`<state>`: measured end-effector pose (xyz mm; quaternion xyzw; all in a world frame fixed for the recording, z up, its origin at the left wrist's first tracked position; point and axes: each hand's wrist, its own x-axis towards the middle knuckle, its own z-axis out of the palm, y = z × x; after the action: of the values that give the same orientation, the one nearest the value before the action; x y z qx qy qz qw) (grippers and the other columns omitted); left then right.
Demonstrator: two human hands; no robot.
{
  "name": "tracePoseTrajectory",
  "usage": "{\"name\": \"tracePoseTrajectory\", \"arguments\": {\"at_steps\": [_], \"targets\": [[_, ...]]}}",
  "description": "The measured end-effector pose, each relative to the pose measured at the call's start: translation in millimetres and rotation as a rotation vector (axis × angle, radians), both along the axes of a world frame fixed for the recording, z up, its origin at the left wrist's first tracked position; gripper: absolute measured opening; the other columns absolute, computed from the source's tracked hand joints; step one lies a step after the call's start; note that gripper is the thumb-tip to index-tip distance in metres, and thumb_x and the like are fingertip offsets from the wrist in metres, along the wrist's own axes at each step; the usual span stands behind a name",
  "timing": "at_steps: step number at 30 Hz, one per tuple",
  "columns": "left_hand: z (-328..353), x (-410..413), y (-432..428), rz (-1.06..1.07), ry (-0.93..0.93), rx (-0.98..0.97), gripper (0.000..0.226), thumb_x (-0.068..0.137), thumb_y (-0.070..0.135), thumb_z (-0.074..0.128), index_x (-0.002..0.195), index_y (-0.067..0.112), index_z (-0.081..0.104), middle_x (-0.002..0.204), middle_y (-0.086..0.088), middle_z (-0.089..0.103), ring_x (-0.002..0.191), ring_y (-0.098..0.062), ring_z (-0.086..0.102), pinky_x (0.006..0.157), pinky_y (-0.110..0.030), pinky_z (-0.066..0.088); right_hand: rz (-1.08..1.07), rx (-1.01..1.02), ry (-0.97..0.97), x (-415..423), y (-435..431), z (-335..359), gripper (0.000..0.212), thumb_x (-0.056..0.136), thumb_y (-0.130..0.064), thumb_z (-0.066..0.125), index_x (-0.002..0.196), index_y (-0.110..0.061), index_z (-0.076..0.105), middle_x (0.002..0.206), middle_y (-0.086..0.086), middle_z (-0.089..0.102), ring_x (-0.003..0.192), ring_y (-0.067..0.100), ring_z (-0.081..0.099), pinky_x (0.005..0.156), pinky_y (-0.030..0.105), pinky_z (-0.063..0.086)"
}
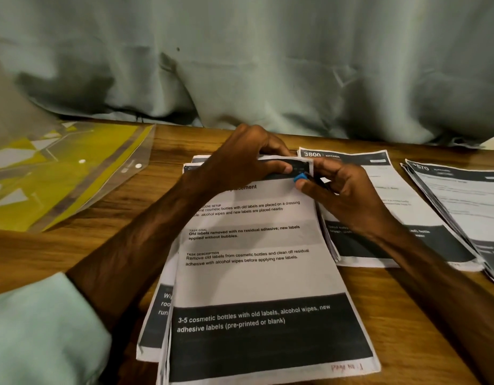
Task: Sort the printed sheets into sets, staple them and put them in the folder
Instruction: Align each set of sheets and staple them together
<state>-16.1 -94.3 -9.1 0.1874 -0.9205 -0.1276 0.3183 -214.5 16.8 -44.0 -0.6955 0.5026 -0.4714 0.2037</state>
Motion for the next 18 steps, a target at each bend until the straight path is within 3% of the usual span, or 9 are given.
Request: {"name": "tracePoseTrajectory", "arguments": {"at_steps": [3, 6, 8, 11, 15, 18], "targets": [[0.0, 1.9, -0.8, 0.008, 0.018, 0.029, 0.015, 0.088, 0.025, 0.079, 0.101, 0.018, 0.080, 0.094, 0.010, 0.077, 0.083, -0.001, 0.070, 0.067, -0.007, 0.045, 0.014, 0.048, -0.015, -1.5, -0.1, 0.7, 0.032, 0.092, -0.021, 0.067, 0.114, -0.044, 0.062, 0.100, -0.039, 0.067, 0.103, -0.013, 0.062, 0.079, 0.005, 0.048], [0.7, 3.9, -1.8, 0.034, 0.040, 0.067, 0.012, 0.089, 0.027, 0.078, 0.099, 0.023, 0.081, 0.092, 0.013, 0.077, 0.081, -0.002, 0.071, 0.068, -0.018, 0.052, 0.036, 0.081, -0.131, -9.5, 2.0, -0.1, 0.034, 0.096, -0.017, 0.062, 0.121, -0.040, 0.058, 0.097, -0.035, 0.068, 0.097, -0.015, 0.064, 0.074, 0.006, 0.049], [0.7, 5.2, -2.7, 0.045, 0.048, 0.091, 0.011, 0.088, 0.028, 0.079, 0.098, 0.023, 0.081, 0.091, 0.012, 0.078, 0.081, -0.003, 0.072, 0.070, -0.023, 0.055, 0.021, 0.096, -0.246, -13.6, 1.7, 1.2, 0.030, 0.099, -0.018, 0.059, 0.125, -0.031, 0.062, 0.096, -0.022, 0.071, 0.084, -0.006, 0.067, 0.065, 0.010, 0.047], [-0.6, 4.7, -2.3, 0.051, 0.061, 0.129, 0.013, 0.087, 0.025, 0.081, 0.099, 0.021, 0.081, 0.092, 0.011, 0.078, 0.080, 0.000, 0.072, 0.070, -0.019, 0.055, 0.003, 0.109, -0.433, -16.5, -1.3, 0.8, 0.024, 0.100, -0.024, 0.057, 0.119, -0.023, 0.072, 0.090, 0.003, 0.067, 0.075, 0.016, 0.054, 0.059, 0.025, 0.036], [-2.4, 1.5, -0.9, 0.031, 0.040, 0.161, 0.015, 0.088, 0.024, 0.080, 0.102, 0.018, 0.080, 0.094, 0.011, 0.077, 0.079, 0.002, 0.071, 0.068, -0.013, 0.052, -0.094, 0.129, -0.441, -7.1, -3.8, -1.3, 0.018, 0.096, -0.029, 0.064, 0.109, -0.019, 0.072, 0.065, -0.014, 0.062, 0.055, 0.003, 0.051, 0.045, 0.013, 0.037], [-2.4, -2.0, 1.4, 0.016, 0.029, 0.163, 0.018, 0.088, 0.024, 0.080, 0.104, 0.016, 0.080, 0.095, 0.010, 0.077, 0.081, 0.004, 0.070, 0.067, -0.009, 0.048, -0.138, 0.070, -0.328, -3.9, -4.7, -4.0, 0.010, 0.091, -0.025, 0.072, 0.100, -0.025, 0.068, 0.069, -0.023, 0.068, 0.067, -0.006, 0.065, 0.053, 0.009, 0.048]]}}
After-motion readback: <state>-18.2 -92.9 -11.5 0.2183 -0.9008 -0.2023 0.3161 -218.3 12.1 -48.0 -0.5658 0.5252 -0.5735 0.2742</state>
